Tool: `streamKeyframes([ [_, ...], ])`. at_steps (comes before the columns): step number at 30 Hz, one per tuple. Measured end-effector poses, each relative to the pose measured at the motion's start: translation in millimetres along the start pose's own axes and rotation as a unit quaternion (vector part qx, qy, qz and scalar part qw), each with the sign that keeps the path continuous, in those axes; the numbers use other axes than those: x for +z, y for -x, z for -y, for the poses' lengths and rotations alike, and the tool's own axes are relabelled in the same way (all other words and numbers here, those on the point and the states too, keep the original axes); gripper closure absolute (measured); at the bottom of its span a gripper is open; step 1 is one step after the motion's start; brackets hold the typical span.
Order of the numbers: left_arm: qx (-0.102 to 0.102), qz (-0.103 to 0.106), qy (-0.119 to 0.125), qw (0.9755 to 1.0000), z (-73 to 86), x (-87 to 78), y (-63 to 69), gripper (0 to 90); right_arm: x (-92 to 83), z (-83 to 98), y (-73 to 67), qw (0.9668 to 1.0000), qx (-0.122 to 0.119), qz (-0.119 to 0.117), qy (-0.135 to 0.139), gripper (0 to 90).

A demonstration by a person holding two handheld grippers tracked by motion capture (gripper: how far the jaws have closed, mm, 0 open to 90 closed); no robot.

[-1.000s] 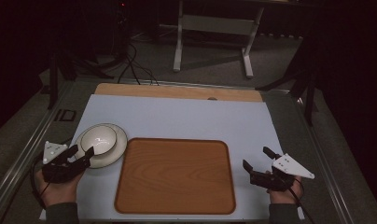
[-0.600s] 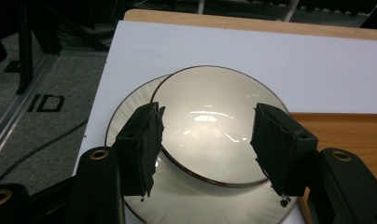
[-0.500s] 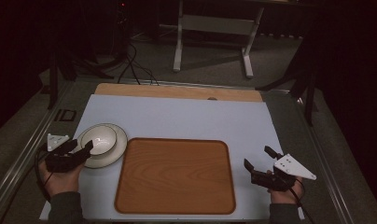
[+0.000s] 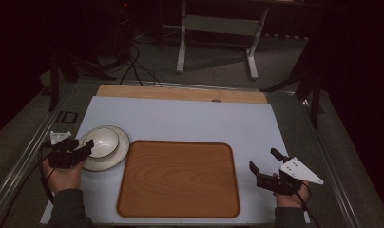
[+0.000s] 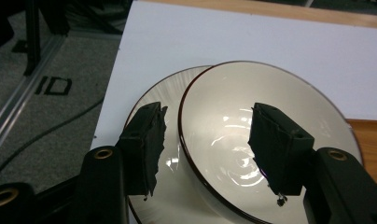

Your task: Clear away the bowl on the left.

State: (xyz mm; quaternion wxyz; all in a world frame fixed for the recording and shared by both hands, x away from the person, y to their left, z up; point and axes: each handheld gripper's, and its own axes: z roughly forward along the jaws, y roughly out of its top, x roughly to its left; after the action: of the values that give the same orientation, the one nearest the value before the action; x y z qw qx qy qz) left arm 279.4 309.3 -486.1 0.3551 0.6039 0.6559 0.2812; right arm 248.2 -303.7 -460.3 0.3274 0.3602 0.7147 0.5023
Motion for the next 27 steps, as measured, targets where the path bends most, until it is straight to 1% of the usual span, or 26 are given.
streamKeyframes([
  [4, -0.001, -0.003, -0.012, 0.9999, -0.2, 5.4, -3.5, 45.0, -0.4, -0.4, -0.1, 1.0000, -0.004, 0.000, 0.003, 11.2],
  [9, -0.010, -0.001, -0.021, 0.9997, -0.3, 9.5, -8.2, 47.4, -1.4, -0.9, -0.2, 1.0000, -0.005, 0.001, 0.005, 11.2],
  [12, -0.008, -0.003, -0.034, 0.9994, -0.4, 13.0, -8.4, 49.3, -1.3, -1.0, -0.6, 1.0000, -0.005, 0.000, 0.006, 11.2],
  [13, -0.008, -0.003, -0.034, 0.9994, -0.4, 13.0, -8.4, 49.8, -1.3, -1.0, -0.6, 1.0000, -0.005, 0.000, 0.006, 11.2],
  [15, -0.011, 0.000, -0.046, 0.9989, -0.5, 16.3, -9.2, 51.2, -1.2, -1.1, -0.7, 1.0000, -0.006, 0.000, 0.007, 11.2],
  [16, -0.013, -0.001, -0.049, 0.9987, -0.5, 17.7, -9.2, 52.5, -1.4, -1.2, -0.7, 1.0000, -0.006, 0.001, 0.007, 11.2],
  [18, -0.011, 0.002, -0.061, 0.9981, -0.9, 20.0, -9.7, 56.4, -1.4, -1.2, -0.6, 0.9999, -0.007, 0.001, 0.008, 11.2],
  [19, -0.011, 0.002, -0.061, 0.9981, -0.9, 20.0, -9.7, 59.4, -1.4, -1.2, -0.6, 0.9999, -0.007, 0.001, 0.008, 11.2],
  [20, -0.011, 0.002, -0.061, 0.9981, -0.9, 20.0, -9.7, 59.4, -1.5, -1.3, -0.6, 0.9999, -0.008, 0.002, 0.009, 11.2],
  [21, -0.017, 0.003, -0.069, 0.9975, -1.8, 21.5, -10.3, 59.4, -1.5, -1.3, -0.6, 0.9999, -0.008, 0.002, 0.009, 11.2],
  [22, -0.017, 0.004, -0.071, 0.9973, -2.0, 21.9, -10.3, 63.4, -1.9, -1.5, -1.0, 0.9999, -0.009, 0.003, 0.011, 11.2],
  [27, -0.020, 0.003, -0.086, 0.9960, -1.7, 25.5, -9.9, 67.1, -2.1, -1.6, -0.8, 0.9999, -0.009, 0.004, 0.012, 11.2],
])
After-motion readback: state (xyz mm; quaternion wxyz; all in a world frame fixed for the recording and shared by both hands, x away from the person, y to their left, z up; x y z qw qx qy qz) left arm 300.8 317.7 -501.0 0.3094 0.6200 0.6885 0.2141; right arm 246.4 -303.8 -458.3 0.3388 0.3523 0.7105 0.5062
